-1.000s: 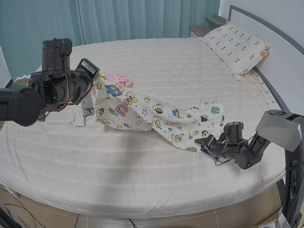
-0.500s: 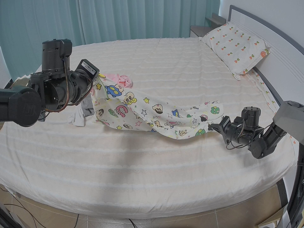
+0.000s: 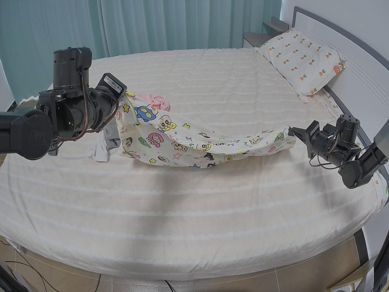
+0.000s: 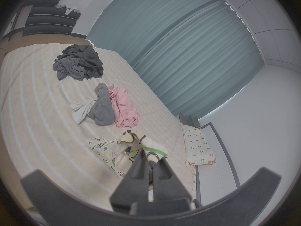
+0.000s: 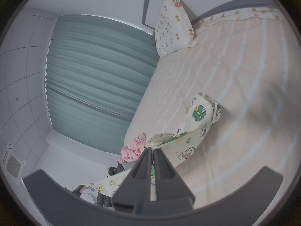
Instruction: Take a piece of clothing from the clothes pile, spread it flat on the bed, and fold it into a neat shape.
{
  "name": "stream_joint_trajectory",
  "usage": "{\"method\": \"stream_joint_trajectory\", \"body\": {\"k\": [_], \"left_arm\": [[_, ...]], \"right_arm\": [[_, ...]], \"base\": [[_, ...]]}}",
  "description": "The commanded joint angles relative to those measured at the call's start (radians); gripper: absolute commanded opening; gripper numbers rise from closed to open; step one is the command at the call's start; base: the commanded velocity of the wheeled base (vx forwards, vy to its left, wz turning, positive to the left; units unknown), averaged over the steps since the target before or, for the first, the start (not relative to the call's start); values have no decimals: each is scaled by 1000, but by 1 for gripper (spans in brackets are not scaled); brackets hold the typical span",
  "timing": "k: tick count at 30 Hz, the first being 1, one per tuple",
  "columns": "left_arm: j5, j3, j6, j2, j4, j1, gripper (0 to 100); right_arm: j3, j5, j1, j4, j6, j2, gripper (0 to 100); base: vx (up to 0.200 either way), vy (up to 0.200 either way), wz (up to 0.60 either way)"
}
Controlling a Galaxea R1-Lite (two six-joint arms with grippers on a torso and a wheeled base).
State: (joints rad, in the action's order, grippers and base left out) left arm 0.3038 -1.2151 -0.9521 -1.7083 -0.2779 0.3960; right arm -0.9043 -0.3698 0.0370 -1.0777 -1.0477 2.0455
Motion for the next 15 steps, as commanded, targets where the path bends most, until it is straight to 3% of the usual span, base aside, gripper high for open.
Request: {"method": "stream_joint_trajectory", "body": {"k": [1,9,15], "left_arm": [[1,20,0,10,34,3,0],[-2,94,0,70,62,29,0],[-3,238,-4,127,60,72,0]], "right_arm": [[15,-29,-40,4,-2,-114,0],[93,-47,-63,5,0,-194,0],[252,-116,-106,-1,5,-262,0]], "base": [[0,0,0],[0,0,0],[0,0,0]]}}
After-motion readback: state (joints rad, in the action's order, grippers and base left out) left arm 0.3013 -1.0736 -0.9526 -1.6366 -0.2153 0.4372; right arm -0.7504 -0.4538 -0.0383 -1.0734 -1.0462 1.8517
